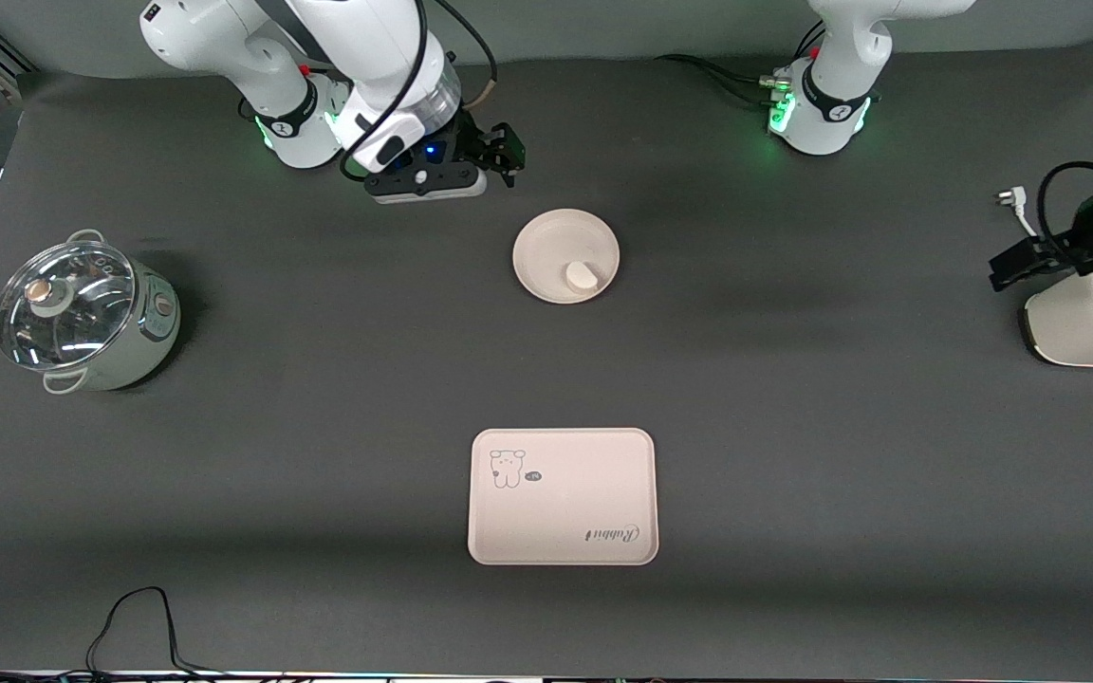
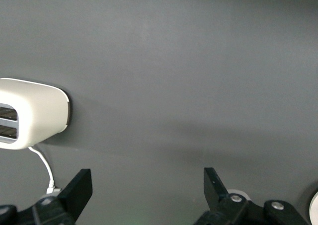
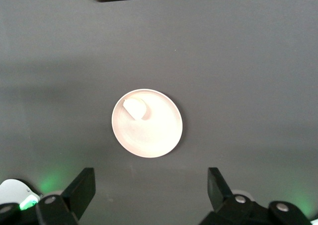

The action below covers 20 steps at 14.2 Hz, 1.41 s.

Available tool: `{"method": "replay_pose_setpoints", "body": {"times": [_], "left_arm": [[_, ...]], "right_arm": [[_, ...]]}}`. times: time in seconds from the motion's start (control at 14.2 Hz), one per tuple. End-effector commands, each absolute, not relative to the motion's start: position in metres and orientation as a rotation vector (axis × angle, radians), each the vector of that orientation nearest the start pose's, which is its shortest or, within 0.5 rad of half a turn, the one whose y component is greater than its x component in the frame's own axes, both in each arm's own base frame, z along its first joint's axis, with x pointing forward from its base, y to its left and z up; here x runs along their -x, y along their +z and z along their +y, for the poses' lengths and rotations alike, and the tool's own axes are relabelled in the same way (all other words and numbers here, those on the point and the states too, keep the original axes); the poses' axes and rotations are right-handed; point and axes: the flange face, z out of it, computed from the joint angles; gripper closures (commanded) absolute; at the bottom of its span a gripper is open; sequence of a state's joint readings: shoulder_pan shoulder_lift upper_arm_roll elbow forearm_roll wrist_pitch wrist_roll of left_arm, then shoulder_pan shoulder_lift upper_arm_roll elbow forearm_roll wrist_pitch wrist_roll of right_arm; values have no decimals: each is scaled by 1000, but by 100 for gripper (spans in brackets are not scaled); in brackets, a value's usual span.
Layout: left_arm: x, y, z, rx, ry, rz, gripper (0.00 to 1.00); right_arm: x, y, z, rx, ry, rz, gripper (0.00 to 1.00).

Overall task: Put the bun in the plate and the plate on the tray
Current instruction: 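Withdraw the left gripper while the right gripper reaches the plate rim, then close the right gripper on the plate rim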

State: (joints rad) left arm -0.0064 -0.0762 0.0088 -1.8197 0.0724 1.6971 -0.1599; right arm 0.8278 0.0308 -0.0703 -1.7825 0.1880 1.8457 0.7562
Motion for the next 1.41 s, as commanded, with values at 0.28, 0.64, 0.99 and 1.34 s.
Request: {"method": "replay_pose_setpoints", "body": {"times": [0.28, 0.64, 0.99, 1.34], "left_arm": [[-519, 561, 4, 3034, 55, -241, 0], [-517, 563, 6, 3033, 84, -234, 0], [-517, 567, 7, 3040, 90, -242, 0], [-517, 565, 4, 3043, 100, -238, 0]], "right_arm": [[-369, 406, 411, 2960, 60, 77, 0], [-365, 315, 414, 2964, -34, 95, 0], [-361, 232, 414, 2953, -138, 103, 0], [-343, 194, 417, 2948, -163, 141, 0]]}}
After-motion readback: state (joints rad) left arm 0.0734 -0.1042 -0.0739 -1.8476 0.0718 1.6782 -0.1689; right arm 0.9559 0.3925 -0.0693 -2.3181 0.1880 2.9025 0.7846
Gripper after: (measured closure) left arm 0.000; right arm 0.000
